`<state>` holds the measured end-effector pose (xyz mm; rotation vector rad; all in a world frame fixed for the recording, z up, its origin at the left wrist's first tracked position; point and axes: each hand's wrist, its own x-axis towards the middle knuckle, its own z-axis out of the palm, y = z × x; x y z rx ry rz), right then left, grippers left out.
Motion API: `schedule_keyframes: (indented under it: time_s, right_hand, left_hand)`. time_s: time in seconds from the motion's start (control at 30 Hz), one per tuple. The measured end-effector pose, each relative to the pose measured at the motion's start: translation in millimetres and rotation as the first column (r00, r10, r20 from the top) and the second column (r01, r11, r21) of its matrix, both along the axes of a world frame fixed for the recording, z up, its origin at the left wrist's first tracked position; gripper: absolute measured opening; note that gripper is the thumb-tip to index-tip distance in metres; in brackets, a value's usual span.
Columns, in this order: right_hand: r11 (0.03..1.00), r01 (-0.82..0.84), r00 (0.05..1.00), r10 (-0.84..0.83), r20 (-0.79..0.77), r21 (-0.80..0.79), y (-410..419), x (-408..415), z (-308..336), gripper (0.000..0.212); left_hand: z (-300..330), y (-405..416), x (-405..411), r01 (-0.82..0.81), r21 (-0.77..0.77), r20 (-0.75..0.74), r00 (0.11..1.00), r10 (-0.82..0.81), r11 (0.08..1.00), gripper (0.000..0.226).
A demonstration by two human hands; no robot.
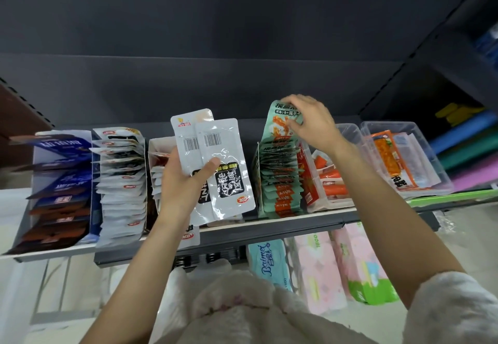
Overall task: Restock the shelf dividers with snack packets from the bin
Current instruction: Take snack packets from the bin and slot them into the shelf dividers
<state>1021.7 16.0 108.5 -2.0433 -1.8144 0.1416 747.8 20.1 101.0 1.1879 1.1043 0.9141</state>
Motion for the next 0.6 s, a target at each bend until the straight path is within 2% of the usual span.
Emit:
schedule_keyframes:
  time_s: [0.13, 0.27, 0.47, 0.6]
  right_hand:
    - [0.994, -0.101, 0.98, 0.091, 0.177, 0.05, -13.5, -13.6, 4.5, 0.024]
    - [0.994, -0.07, 0.99, 0.079, 0.113, -0.082, -21.3, -25.1, 5.6, 0.027]
    - [0.991, -0.032, 0.991, 0.048, 0.122, -0.131, -22.6, -16.6, 7.3, 0.023]
    - [0.934, -0.045, 0.999, 0.053, 0.011, -0.353, -17.6, -20.6, -0.8, 0.027]
  left_hand:
    - [-0.3, 0.1, -0.5, 0.012, 0.006, -0.001, 1.0, -0.012, 1.0, 0.036]
    - [-1.9, 0.7, -1.4, 0.022, 0.001, -0.006, 1.0, -0.022, 1.0, 0.036]
    - [-3.4, -3.4, -3.9, 0.038, -0.002, -0.009, 0.999, -0.038, 0.999, 0.037]
    - [-4.8, -5.4, -5.1, 0.031, -0.022, -0.003, 1.0, -0.031, 0.999, 0.036]
